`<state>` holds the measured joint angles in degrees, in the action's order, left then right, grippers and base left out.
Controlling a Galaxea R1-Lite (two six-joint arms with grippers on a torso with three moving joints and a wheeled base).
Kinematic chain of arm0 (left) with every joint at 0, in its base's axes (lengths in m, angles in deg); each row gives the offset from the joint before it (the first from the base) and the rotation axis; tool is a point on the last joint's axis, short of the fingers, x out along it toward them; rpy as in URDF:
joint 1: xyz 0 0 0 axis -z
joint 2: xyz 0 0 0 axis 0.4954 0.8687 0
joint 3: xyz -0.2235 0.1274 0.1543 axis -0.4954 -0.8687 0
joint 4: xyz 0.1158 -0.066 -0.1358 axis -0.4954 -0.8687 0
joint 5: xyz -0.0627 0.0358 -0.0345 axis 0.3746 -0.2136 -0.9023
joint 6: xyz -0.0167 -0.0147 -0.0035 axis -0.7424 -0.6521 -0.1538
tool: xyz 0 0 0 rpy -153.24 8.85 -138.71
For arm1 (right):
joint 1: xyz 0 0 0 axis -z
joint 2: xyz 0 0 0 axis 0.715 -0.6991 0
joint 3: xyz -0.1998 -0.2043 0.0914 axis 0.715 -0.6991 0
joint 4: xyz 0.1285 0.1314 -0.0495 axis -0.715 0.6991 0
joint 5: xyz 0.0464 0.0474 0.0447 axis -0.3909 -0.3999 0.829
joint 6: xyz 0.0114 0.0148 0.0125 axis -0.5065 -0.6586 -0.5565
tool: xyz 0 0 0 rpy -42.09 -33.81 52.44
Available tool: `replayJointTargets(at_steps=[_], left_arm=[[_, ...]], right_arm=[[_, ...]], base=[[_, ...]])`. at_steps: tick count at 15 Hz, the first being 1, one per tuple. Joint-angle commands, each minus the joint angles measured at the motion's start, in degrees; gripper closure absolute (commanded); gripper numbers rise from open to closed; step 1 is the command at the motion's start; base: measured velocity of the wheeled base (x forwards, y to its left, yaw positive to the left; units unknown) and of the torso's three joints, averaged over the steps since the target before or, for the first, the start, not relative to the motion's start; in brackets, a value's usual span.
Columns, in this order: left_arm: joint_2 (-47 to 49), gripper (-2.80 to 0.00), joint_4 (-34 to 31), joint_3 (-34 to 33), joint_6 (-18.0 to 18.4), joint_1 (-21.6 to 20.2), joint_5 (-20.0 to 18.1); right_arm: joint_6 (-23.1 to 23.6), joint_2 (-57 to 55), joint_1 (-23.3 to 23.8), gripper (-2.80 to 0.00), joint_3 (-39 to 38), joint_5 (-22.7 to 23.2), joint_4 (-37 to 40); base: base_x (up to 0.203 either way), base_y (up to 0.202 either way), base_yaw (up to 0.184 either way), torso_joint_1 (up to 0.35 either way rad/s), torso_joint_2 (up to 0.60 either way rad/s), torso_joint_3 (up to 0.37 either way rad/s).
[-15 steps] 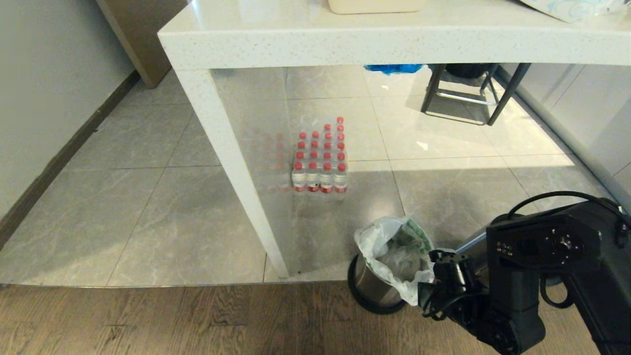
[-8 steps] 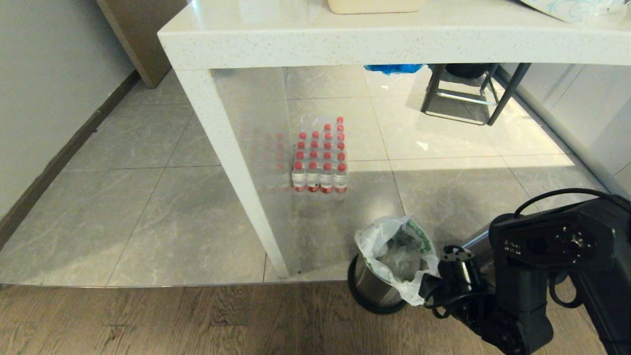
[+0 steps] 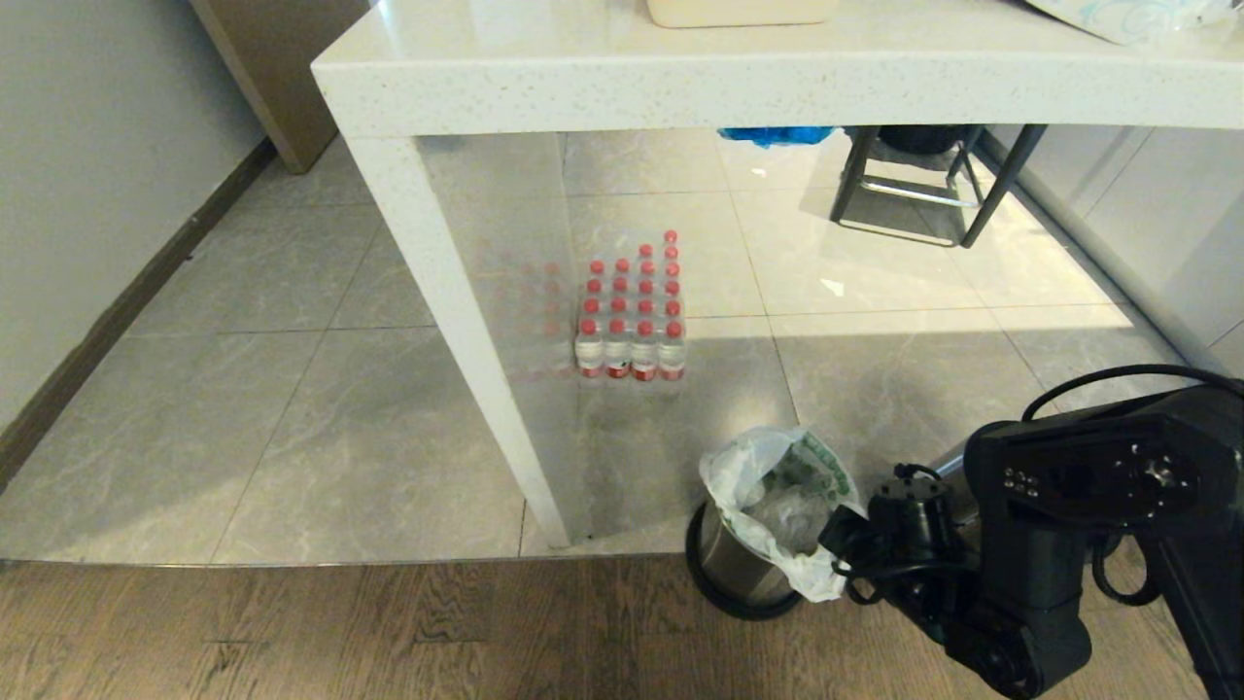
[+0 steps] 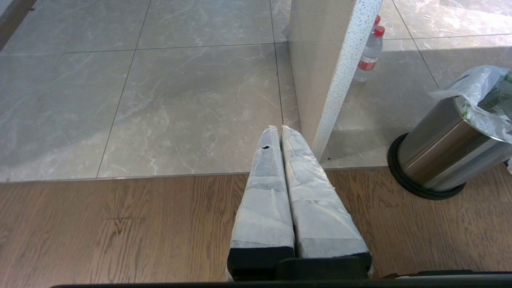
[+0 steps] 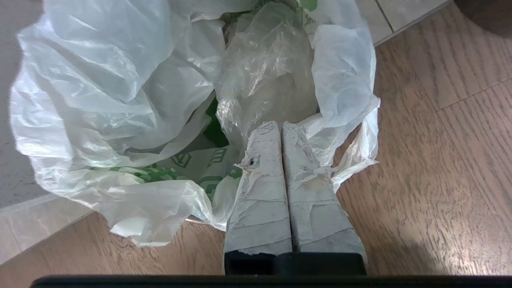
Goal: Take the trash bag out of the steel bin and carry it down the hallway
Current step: Pick up the trash bag
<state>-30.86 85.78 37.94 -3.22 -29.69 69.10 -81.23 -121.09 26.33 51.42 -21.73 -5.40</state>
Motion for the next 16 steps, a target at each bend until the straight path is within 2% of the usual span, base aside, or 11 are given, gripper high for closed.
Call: replayJointTargets(at_steps=[1,5,8,9,12,14,16], left_arm=[[-0.01,0.0,0.04,0.0,-0.02,0.0,0.0],[-0.01,0.0,0.04,0.0,-0.02,0.0,0.0],[-0.01,0.0,0.04,0.0,-0.02,0.0,0.0],[-0.01,0.0,0.04,0.0,-0.02,0.0,0.0],[-0.01,0.0,0.04,0.0,-0.02,0.0,0.0],[-0.01,0.0,0.04,0.0,-0.02,0.0,0.0],[-0.01,0.0,0.04,0.0,-0.02,0.0,0.0]], right_arm=[[0.11,2.31,-0.52,0.0,-1.01,0.01,-0.68],[0.04,8.99,-3.06,0.0,-2.8,-0.49,-0.87],[-0.06,10.03,-4.49,0.0,-3.97,-0.66,-5.54],[-0.66,9.08,-5.77,0.0,-4.1,-1.21,-8.76],[-2.75,3.95,-9.4,0.0,-4.01,-4.35,-9.77],[-3.65,1.94,-10.26,0.0,-4.2,-4.6,-9.81],[-2.65,-0.54,-10.41,0.0,-3.62,-4.54,-9.81]], base=[[0.0,0.0,0.0,0.0,0.0,0.0],[0.0,0.0,0.0,0.0,0.0,0.0],[0.0,0.0,0.0,0.0,0.0,0.0],[0.0,0.0,0.0,0.0,0.0,0.0],[0.0,0.0,0.0,0.0,0.0,0.0],[0.0,0.0,0.0,0.0,0.0,0.0],[0.0,0.0,0.0,0.0,0.0,0.0]])
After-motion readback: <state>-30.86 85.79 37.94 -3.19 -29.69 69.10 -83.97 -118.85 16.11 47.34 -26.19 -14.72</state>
